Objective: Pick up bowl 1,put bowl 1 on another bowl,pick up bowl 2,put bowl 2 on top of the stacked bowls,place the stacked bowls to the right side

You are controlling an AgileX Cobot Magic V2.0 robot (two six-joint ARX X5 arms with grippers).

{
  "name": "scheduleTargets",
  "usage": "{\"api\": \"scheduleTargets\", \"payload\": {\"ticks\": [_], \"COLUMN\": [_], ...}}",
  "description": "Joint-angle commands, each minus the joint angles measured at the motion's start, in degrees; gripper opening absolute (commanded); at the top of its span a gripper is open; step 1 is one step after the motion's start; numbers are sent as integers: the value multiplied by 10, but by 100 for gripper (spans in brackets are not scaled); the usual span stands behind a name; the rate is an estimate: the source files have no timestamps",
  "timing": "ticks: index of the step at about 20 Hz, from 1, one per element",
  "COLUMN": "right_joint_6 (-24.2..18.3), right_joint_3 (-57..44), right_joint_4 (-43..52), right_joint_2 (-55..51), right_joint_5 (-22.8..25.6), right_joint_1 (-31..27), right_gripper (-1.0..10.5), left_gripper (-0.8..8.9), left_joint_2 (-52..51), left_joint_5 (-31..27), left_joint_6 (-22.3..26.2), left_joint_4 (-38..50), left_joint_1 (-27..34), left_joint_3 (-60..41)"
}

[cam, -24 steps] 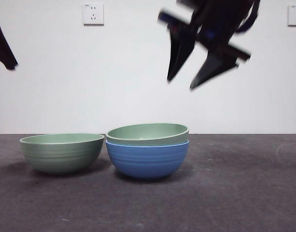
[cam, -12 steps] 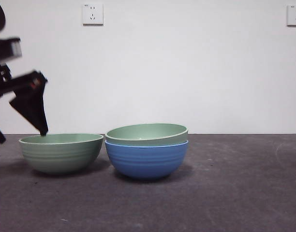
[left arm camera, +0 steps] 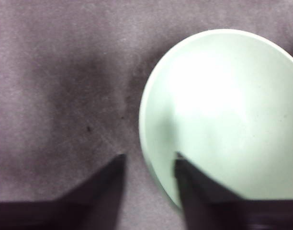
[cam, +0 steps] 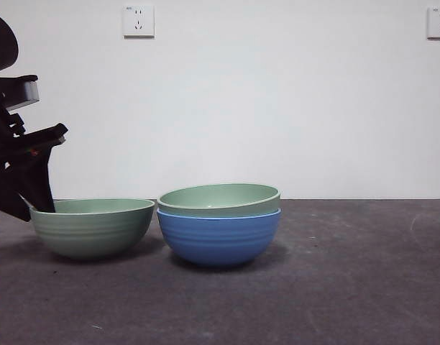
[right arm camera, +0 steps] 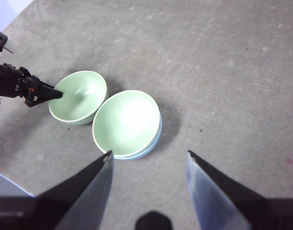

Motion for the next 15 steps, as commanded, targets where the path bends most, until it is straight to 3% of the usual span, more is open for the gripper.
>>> {"api": "scheduleTargets", "payload": {"ticks": [1,8,15], "right_joint_6": [-2,-2,-3], "right_joint_3": [-1,-1,-1], "right_joint_4": [-1,-2,-2], "right_joint_2": [-2,-2,-2], "right_joint_5": [0,0,1], "right_joint_1": [1,1,1], "right_gripper": [252,252,252], "left_gripper": [-11,-8,-8], "left_joint_2": [2,2,-13], "left_joint_5": [1,27,42], "left_joint_6": [-4,-34,-29], "left_joint_4": [4,5,-126], "left_joint_1": [-2,-2,-71], "left_joint_3": [1,26,190]}}
